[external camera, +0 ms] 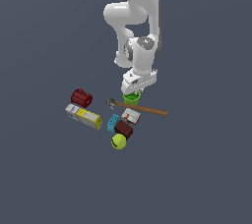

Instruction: Pick up a designated object from a clutter of objects.

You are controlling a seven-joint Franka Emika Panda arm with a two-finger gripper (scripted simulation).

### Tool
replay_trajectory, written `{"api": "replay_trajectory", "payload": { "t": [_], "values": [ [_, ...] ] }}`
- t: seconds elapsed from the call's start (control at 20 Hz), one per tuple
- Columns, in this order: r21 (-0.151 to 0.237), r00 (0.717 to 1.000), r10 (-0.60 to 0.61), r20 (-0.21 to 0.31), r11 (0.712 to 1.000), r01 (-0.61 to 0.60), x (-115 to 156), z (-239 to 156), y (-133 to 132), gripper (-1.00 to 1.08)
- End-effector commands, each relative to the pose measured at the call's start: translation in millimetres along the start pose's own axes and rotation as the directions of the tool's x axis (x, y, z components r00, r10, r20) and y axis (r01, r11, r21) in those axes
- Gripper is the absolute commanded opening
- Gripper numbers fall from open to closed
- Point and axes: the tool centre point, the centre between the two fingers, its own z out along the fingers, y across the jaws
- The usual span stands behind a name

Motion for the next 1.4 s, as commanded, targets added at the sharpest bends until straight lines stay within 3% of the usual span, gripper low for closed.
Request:
{"api": "replay_trajectory", "payload": {
  "t": [0.0,0.75,1.35],
  "values": [
    [0.000,1.000,0.000,0.000,1.000,0.000,0.2,0.3,0.1,-1.00],
    [0.000,1.000,0.000,-0.001,1.000,0.000,3.7,-7.4,5.8,-1.00],
    [0.004,1.000,-0.001,-0.003,1.000,0.001,27.2,-58.3,43.8,-1.00]
  ]
}}
